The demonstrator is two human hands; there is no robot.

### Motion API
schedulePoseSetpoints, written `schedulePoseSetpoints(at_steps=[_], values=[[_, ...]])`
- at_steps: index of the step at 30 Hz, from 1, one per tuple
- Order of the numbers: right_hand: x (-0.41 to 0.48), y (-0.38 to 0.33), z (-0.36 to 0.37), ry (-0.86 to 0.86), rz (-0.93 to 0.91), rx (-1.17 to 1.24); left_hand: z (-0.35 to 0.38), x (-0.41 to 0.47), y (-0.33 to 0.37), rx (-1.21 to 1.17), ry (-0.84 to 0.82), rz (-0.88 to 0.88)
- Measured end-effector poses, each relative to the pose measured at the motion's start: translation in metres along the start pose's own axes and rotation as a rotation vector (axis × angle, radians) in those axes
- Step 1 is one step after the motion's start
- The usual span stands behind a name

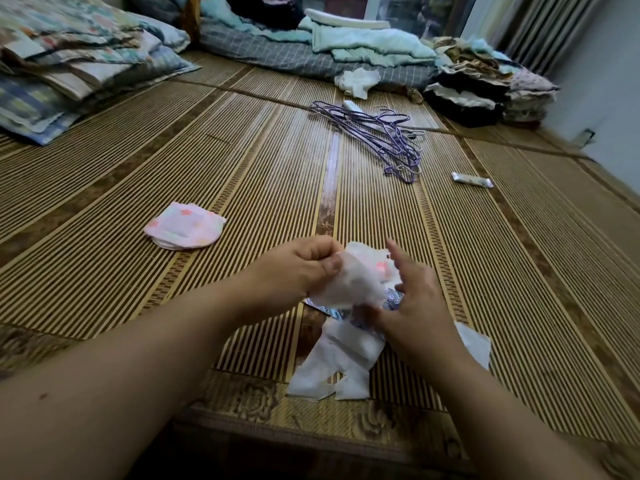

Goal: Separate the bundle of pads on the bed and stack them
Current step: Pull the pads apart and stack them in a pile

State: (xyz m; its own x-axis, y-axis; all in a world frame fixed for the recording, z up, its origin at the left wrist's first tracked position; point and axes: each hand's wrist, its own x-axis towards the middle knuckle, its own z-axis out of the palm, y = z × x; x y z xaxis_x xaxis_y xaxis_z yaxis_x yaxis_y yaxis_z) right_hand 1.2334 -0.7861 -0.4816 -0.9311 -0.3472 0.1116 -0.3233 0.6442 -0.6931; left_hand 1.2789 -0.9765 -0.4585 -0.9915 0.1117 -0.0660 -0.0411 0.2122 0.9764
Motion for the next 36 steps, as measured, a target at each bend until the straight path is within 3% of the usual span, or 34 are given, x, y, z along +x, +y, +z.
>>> schedulePoseSetpoints(at_steps=[2, 4, 7, 9, 13, 19, 26, 31, 36], values=[[0.001, -0.005, -0.008, 0.024, -0.021, 0.040, -0.003, -0.002, 0.003, -0.306, -0.059, -0.011], [0.002, -0.006, -0.018, -0.080, -0.008, 0.124, -0.006, -0.001, 0.006, -0.610, -0.071, -0.040], [-0.001, -0.007, -0.033, -0.155, 0.058, 0.331, -0.009, 0.001, 0.003, -0.827, -0.021, -0.066], [-0.002, -0.011, -0.044, -0.094, 0.070, 0.398, -0.011, 0.004, -0.002, -0.769, 0.054, -0.114], [-0.004, -0.025, -0.064, -0.083, 0.047, 0.405, -0.010, 0.004, -0.010, -0.413, 0.153, -0.181], [-0.016, -0.046, -0.076, -0.371, -0.090, 0.268, 0.009, -0.007, 0.008, 0.037, -0.143, 0.105], [-0.014, -0.044, -0.081, -0.533, -0.104, 0.373, 0.009, -0.009, 0.008, -0.025, -0.395, 0.024], [-0.009, -0.031, -0.086, -0.445, -0.005, 0.423, -0.020, -0.005, -0.007, 0.060, -0.289, -0.115], [0.000, -0.011, -0.076, -0.407, 0.189, 0.435, -0.058, -0.009, -0.025, -0.086, 0.019, -0.281]])
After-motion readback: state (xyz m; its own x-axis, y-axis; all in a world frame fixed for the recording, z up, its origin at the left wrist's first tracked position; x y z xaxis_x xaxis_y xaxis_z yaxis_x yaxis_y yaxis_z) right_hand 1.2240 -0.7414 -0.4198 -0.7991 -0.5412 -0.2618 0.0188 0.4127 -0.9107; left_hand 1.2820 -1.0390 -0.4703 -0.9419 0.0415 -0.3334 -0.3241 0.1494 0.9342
